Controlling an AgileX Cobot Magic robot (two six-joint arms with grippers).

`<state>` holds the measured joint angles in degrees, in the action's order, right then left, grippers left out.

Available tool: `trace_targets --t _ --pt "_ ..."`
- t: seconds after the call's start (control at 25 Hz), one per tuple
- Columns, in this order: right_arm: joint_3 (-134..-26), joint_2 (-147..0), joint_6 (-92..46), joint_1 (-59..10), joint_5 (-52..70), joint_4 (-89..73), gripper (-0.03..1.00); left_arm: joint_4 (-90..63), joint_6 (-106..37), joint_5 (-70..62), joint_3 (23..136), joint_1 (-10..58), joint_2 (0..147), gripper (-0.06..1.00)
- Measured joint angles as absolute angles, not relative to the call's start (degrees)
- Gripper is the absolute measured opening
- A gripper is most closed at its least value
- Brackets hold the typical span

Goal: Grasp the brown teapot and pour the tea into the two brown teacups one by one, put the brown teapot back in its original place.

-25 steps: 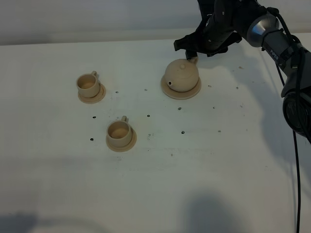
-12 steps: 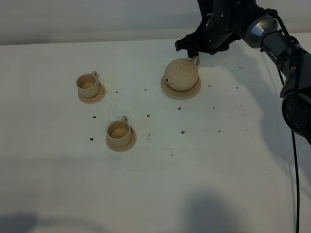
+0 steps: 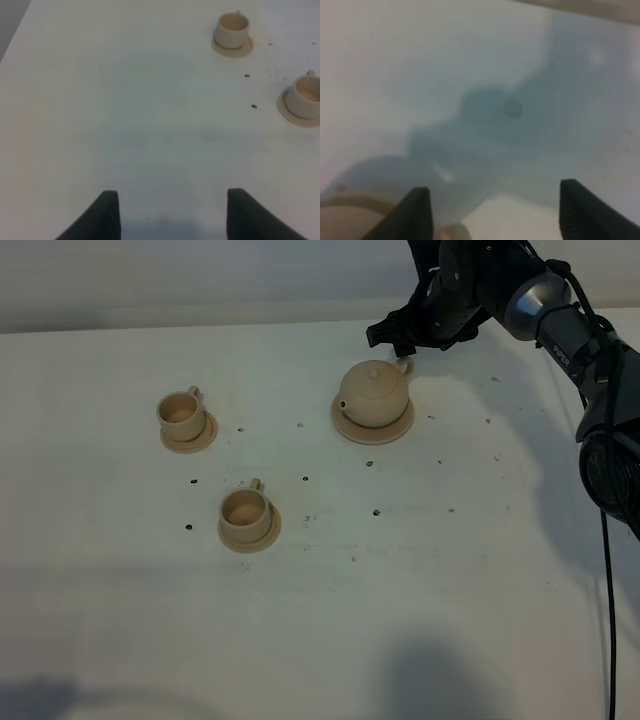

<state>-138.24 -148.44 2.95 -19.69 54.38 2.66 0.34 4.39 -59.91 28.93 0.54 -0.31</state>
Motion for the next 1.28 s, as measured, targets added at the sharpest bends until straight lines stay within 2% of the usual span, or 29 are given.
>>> trace_targets --t 0.6,1.04,1.28 --pt "-138.3 -148.26 2.84 -19.69 67.67 2.87 0.56 0.34 4.39 -59.91 28.93 0.54 -0.31 0.48" --pt "-144.71 -148.45 2.67 -19.69 68.68 2.51 0.56 0.0 4.39 -59.91 28.93 0.54 -0.31 0.48" --pt "-144.78 -148.5 2.67 -19.69 69.79 4.56 0.56 0.34 4.39 -59.91 28.93 0.54 -0.31 0.48"
